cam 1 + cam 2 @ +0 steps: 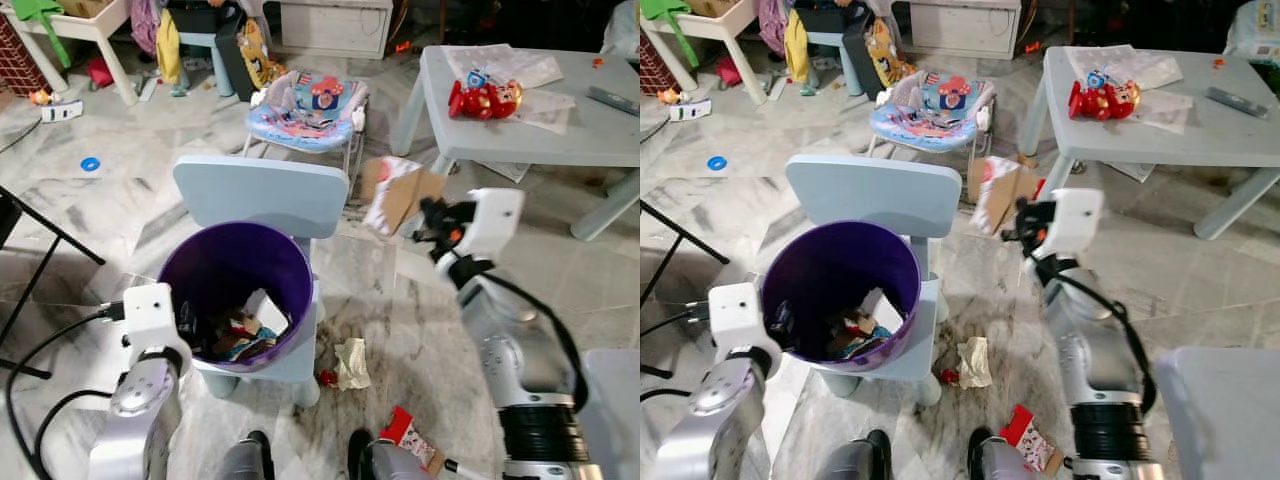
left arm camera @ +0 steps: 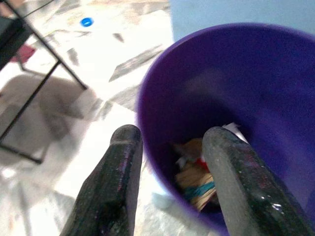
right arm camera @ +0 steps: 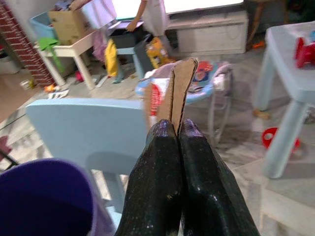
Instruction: Picking trash to rubbish bin
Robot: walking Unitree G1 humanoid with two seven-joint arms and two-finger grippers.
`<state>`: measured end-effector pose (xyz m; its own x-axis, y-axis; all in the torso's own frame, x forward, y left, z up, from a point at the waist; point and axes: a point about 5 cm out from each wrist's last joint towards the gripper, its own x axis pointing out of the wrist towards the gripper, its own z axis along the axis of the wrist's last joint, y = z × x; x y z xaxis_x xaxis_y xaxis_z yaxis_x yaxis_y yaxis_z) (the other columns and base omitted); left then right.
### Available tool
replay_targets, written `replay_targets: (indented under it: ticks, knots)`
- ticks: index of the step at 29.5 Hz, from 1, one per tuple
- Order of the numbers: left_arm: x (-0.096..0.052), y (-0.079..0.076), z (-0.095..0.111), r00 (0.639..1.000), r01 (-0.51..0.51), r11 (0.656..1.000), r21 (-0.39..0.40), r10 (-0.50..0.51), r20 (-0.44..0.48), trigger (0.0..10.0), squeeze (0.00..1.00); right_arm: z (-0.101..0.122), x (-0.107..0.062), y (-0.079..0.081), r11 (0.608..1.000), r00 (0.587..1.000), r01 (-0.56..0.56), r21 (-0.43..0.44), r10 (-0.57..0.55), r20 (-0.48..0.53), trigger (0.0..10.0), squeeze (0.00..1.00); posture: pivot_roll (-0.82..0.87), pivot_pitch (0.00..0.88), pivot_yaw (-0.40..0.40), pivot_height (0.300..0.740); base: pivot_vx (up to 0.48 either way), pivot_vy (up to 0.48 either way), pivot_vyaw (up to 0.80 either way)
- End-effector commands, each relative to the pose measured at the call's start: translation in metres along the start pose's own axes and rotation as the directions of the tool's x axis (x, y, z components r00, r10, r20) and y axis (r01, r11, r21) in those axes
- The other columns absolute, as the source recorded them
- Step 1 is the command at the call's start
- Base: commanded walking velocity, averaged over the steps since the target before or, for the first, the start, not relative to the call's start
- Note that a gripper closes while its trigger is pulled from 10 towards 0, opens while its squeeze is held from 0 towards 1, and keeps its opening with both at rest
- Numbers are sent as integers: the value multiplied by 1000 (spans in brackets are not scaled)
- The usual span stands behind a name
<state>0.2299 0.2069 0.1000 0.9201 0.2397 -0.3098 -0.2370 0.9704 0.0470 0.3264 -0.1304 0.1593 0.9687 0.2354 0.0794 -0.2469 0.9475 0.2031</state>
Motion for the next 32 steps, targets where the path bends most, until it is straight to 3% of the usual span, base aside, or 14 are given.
replay_targets:
  ticks: [1,2,6,10,21,22,32]
  knots:
    - [-6,5,-2,999,-30,999,17,31,-12,10000,1000,1,2,2,1000,1000,-14,-6,14,12,0,0,233,254,-56,740,0,0,656]
    - [-6,5,-2,999,-30,999,17,31,-12,10000,1000,1,2,2,1000,1000,-14,-6,14,12,0,0,233,254,-56,740,0,0,656]
    - [-30,2,-12,999,-22,1000,12,22,-49,10000,1000,-3,7,5,999,999,-31,-7,31,7,0,0,254,257,-63,740,0,0,731]
    - [-34,-3,-16,998,16,998,53,-13,-60,10000,1000,-5,8,4,999,999,-32,-8,32,6,0,0,255,256,-64,740,0,0,800]
    - [-39,-7,-14,997,37,998,54,-33,-76,10000,1000,-16,13,4,1000,1000,-25,1,25,-15,0,0,244,257,-61,740,0,0,0]
    - [-39,-8,-15,996,42,998,55,-37,-78,10000,906,-19,13,5,1000,999,-24,1,24,-21,0,0,244,257,-61,740,0,0,0]
    - [-48,-5,-19,993,57,996,63,-50,-111,10000,831,-42,16,20,995,990,-100,24,102,-101,0,0,262,250,-41,740,0,0,0]
